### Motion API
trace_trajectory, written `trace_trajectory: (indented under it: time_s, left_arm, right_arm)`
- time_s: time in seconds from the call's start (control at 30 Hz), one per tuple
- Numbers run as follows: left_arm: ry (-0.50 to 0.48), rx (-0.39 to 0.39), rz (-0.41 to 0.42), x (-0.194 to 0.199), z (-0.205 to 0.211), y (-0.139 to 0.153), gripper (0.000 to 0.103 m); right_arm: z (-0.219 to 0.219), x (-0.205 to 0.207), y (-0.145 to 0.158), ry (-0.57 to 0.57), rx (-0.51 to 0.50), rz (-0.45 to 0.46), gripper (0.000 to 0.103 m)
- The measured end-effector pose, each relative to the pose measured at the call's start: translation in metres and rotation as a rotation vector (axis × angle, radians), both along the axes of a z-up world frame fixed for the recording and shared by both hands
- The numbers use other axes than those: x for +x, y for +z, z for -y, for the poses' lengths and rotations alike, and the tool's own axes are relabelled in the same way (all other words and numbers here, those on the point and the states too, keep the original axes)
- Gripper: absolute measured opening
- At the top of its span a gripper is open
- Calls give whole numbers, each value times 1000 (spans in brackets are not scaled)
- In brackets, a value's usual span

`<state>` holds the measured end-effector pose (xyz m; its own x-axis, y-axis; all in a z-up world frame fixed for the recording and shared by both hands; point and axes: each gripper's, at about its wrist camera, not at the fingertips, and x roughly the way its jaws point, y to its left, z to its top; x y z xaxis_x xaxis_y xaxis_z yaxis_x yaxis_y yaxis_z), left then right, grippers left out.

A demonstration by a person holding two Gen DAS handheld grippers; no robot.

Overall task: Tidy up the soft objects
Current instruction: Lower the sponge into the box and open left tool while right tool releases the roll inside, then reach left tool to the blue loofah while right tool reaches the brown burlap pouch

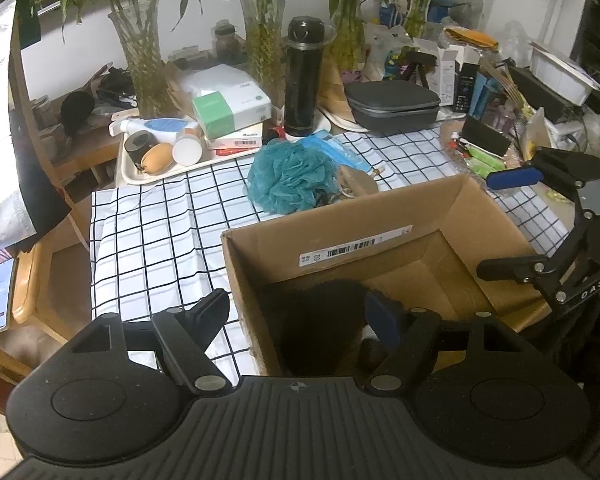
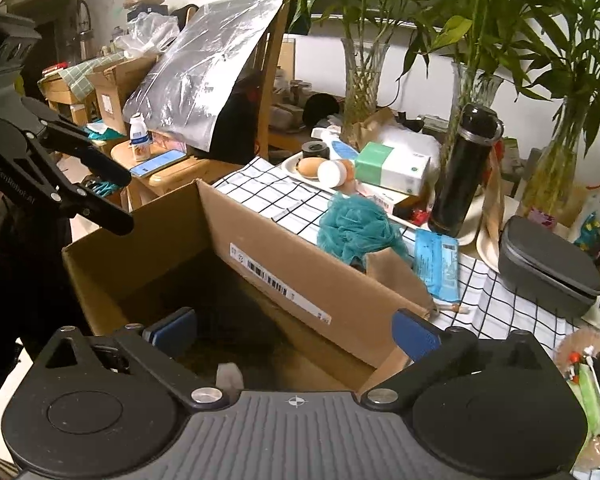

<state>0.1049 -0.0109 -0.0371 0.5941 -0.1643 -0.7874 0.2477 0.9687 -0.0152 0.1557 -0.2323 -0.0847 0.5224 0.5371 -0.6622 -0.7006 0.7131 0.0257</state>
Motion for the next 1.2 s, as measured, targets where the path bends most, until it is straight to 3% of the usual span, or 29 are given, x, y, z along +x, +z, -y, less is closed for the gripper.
trace_trajectory:
  time_s: [0.43, 1.2]
  left_arm:
    - [-1, -41, 2, 6, -2, -5, 74]
    - [34, -167, 181, 18, -27, -1, 74]
  right_arm:
    - [3, 1, 0, -32, 7, 10, 103]
    - [17, 22, -4, -180, 32, 2, 103]
